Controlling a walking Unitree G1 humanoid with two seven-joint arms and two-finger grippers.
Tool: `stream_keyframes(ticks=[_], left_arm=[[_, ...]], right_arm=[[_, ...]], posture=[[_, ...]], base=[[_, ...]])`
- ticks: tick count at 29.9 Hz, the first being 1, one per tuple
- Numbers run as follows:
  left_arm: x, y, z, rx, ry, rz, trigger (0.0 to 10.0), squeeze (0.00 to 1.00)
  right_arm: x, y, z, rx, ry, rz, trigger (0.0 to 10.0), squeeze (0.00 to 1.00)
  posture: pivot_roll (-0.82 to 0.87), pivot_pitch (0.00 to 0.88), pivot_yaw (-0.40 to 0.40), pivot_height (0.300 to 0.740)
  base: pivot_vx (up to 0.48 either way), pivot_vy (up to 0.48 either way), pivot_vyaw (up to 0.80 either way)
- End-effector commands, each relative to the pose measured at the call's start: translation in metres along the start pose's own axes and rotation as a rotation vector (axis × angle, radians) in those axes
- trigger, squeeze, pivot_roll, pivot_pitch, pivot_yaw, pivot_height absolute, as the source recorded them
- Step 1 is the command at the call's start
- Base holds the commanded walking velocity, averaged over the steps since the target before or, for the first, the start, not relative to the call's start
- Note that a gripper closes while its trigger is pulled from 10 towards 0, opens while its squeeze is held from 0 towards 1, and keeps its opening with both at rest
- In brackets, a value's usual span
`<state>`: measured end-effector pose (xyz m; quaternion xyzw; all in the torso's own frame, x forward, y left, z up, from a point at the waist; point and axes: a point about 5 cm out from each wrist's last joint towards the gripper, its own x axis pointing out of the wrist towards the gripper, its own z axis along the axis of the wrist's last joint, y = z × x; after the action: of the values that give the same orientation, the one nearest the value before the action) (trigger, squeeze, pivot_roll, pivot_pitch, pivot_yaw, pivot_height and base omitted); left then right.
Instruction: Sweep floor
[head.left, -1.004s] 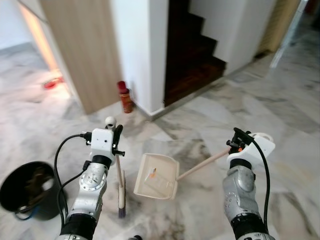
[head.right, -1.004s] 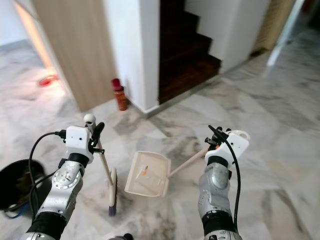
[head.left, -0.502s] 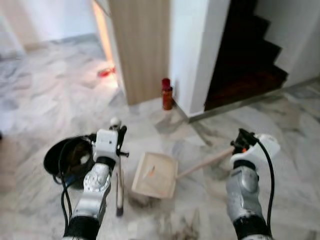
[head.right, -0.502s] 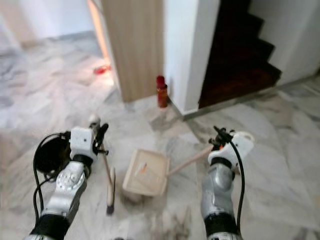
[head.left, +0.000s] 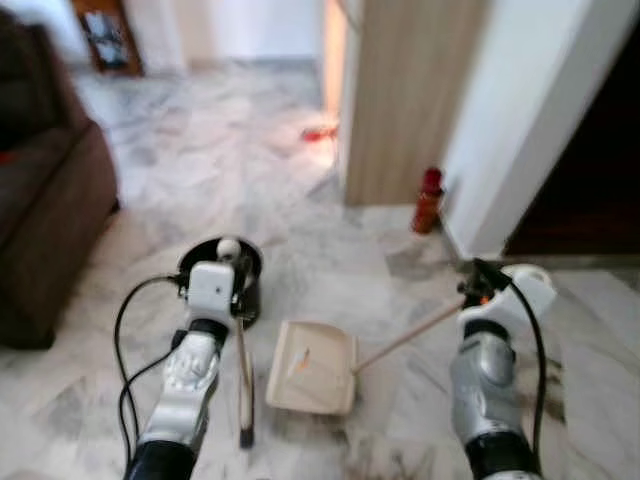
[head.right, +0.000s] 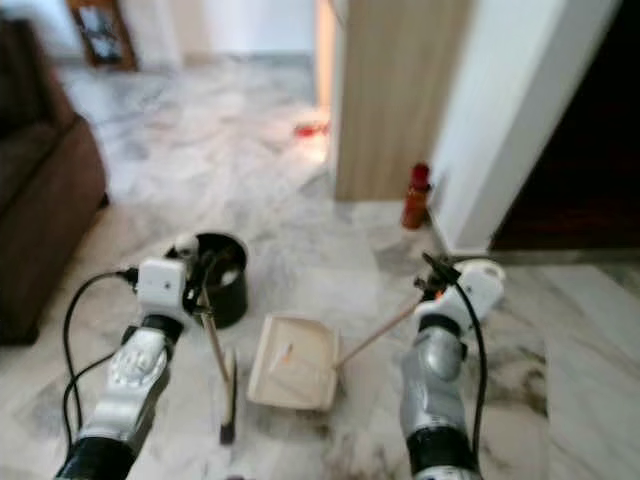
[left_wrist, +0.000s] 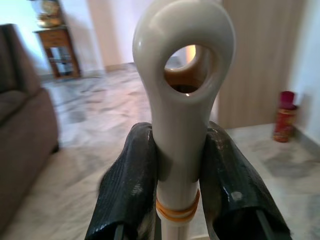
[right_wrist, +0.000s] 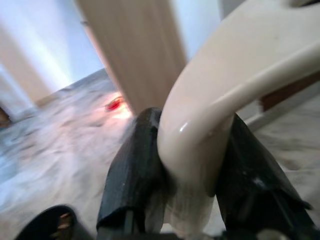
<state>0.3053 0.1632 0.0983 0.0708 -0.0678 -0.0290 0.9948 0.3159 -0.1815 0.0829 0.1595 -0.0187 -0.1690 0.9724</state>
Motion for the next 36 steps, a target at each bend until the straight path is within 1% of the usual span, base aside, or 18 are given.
stream_keyframes(ticks=[1,6,19,25,27,29,30,35,36], left_arm=[[0.003,-0.003,0.012,0.013,-0.049,-0.01,10.0,0.0],[0.002,-0.003,0.011,0.011,-0.041,-0.009,10.0,0.0],[-0.001,0.002,0.009,0.014,-0.031,0.023,10.0,0.0],[-0.002,0.003,0.01,0.019,-0.035,0.026,10.0,0.0],[-0.001,0.004,0.012,0.025,-0.045,0.026,10.0,0.0],[-0.001,0.004,0.012,0.025,-0.047,0.027,10.0,0.0],[-0.001,0.005,0.012,0.026,-0.05,0.026,10.0,0.0],[0.0,0.005,0.014,0.044,-0.052,0.025,10.0,0.0],[0.0,0.005,0.013,0.042,-0.047,0.027,10.0,0.0]], right_arm=[[0.005,0.003,0.016,0.036,-0.066,0.01,10.0,0.0],[0.006,0.003,0.017,0.043,-0.063,0.013,10.0,0.0],[0.009,0.007,0.023,0.076,-0.073,0.031,10.0,0.0],[0.013,0.018,0.048,0.128,-0.178,0.079,10.0,0.0],[0.018,0.025,0.067,0.16,-0.244,0.092,10.0,0.0],[0.019,0.027,0.072,0.163,-0.259,0.098,10.0,0.0],[0.02,0.029,0.079,0.177,-0.284,0.101,10.0,0.0],[0.022,0.037,0.102,0.221,-0.35,0.122,10.0,0.0],[0.023,0.042,0.11,0.237,-0.374,0.136,10.0,0.0]], posture=[[0.07,0.0,-0.023,0.74],[0.08,0.0,-0.026,0.74],[0.1,0.0,-0.038,0.74],[0.1,0.0,-0.032,0.74],[0.09,0.0,-0.027,0.74],[0.09,0.0,-0.026,0.74],[0.09,0.0,-0.026,0.74],[0.09,0.0,-0.023,0.74],[0.09,0.0,-0.022,0.74]], base=[[0.0,0.0,0.8],[0.0,0.0,0.72],[0.0,0.0,0.0],[0.0,0.0,0.0],[0.0,0.0,0.0],[0.0,0.0,0.0],[0.0,0.0,0.0],[0.0,0.0,0.0],[0.0,0.0,0.0]])
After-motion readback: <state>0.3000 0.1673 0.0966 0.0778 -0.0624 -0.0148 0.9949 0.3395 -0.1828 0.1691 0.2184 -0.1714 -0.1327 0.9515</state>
